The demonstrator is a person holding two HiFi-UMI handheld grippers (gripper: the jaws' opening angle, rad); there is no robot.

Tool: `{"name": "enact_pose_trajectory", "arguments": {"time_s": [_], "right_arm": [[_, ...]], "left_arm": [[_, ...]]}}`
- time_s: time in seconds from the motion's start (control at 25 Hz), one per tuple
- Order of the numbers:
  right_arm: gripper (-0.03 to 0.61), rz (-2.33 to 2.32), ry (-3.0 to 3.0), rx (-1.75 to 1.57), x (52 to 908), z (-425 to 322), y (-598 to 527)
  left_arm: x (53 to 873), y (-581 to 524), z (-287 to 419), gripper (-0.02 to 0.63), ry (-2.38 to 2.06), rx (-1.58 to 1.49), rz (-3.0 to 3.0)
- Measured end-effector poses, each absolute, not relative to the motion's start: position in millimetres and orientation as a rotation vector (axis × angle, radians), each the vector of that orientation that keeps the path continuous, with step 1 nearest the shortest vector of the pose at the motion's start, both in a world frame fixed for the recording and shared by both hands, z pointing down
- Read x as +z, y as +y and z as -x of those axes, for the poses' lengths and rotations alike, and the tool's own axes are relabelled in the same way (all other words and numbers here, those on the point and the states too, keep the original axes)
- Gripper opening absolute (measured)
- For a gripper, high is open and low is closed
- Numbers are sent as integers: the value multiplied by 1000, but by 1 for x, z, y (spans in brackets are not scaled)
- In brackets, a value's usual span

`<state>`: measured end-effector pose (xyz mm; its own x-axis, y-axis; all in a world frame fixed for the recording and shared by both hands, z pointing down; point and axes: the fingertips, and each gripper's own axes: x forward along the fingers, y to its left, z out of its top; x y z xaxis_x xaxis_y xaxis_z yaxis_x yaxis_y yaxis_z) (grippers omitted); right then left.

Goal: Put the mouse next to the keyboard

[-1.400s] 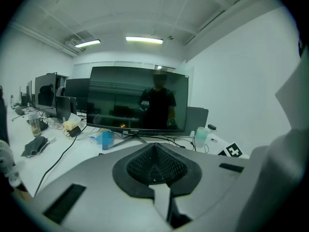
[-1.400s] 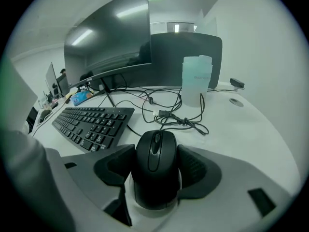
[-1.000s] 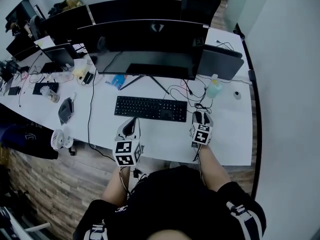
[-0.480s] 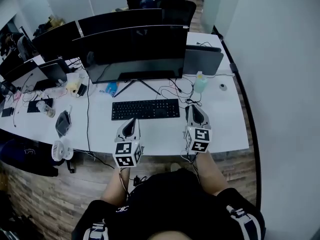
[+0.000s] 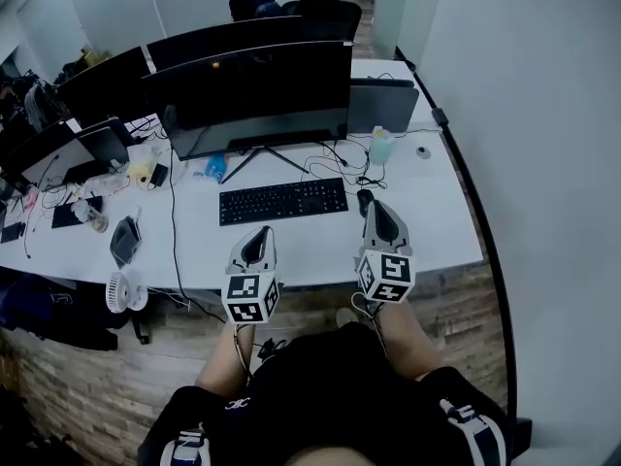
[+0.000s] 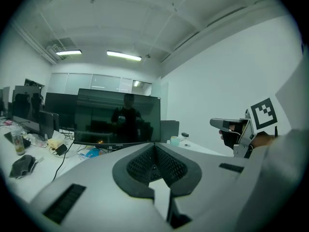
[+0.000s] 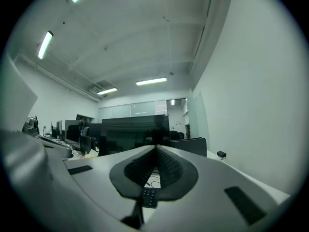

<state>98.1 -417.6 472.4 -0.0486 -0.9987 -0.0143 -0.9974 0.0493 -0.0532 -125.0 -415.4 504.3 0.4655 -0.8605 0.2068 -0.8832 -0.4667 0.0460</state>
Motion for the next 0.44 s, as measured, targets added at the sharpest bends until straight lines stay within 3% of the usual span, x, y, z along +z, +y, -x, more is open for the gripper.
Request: {"name": "enact_pose_trajectory", "arguments": {"time_s": [0.44], "right_arm": [[14, 2098, 2284, -110, 447, -102, -434]], "left_arm": [[473, -431, 115, 12, -1551, 251, -2529]]}}
